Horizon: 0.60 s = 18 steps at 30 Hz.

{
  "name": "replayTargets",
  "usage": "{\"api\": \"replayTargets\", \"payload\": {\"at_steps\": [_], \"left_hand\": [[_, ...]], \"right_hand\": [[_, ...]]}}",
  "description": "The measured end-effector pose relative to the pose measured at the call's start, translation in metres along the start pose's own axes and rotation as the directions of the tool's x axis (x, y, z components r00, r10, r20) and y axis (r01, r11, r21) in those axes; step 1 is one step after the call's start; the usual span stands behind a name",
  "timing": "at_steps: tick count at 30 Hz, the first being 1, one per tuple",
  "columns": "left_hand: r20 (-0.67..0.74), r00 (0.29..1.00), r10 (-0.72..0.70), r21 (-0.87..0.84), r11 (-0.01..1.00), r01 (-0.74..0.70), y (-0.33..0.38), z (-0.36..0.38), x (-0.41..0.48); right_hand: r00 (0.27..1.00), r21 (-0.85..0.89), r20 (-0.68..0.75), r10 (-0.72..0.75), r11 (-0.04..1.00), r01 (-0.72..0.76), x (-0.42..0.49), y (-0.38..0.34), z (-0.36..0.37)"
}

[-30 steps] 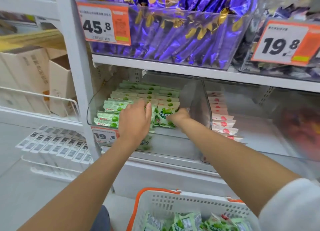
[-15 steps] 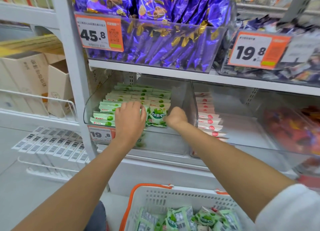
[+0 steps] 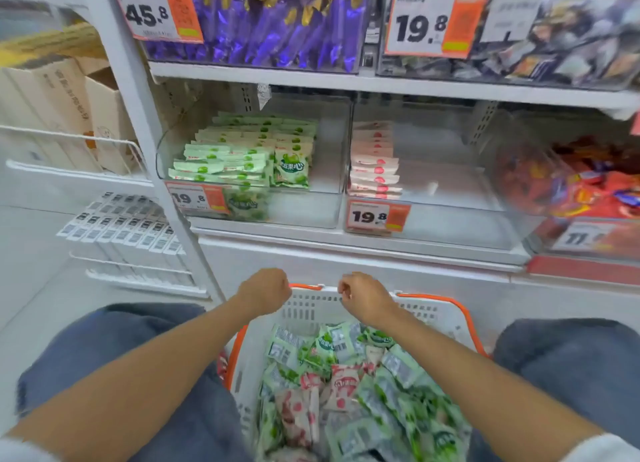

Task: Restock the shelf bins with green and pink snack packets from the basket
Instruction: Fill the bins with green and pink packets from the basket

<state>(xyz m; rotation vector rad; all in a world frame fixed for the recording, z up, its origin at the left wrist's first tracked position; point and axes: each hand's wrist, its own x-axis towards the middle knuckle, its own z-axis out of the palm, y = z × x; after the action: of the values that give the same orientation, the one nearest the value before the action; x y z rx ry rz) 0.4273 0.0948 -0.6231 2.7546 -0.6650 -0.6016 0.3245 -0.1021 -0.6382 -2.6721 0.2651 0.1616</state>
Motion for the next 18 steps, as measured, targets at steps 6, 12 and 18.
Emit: {"api": "replayTargets", "payload": {"at_steps": [6, 12, 18], "left_hand": [[0.269, 0.963, -0.008, 0.118, 0.993, -0.025, -0.008, 0.055, 0.002], [0.36, 0.933, -0.016, 0.143, 0.989, -0.038, -0.007, 0.095, 0.011], [0.401, 0.916, -0.026, 0.153, 0.988, -0.039, -0.011, 0.116, 0.013]], "right_hand": [[0.905, -0.041, 0.336, 0.262, 0.964, -0.264, -0.031, 0.071, 0.092], [0.841, -0.157, 0.442, 0.312, 0.95, -0.27, -0.019, 0.06, 0.138], [0.783, -0.392, 0.536, 0.316, 0.914, -0.1, -0.019, 0.058, 0.166]]}}
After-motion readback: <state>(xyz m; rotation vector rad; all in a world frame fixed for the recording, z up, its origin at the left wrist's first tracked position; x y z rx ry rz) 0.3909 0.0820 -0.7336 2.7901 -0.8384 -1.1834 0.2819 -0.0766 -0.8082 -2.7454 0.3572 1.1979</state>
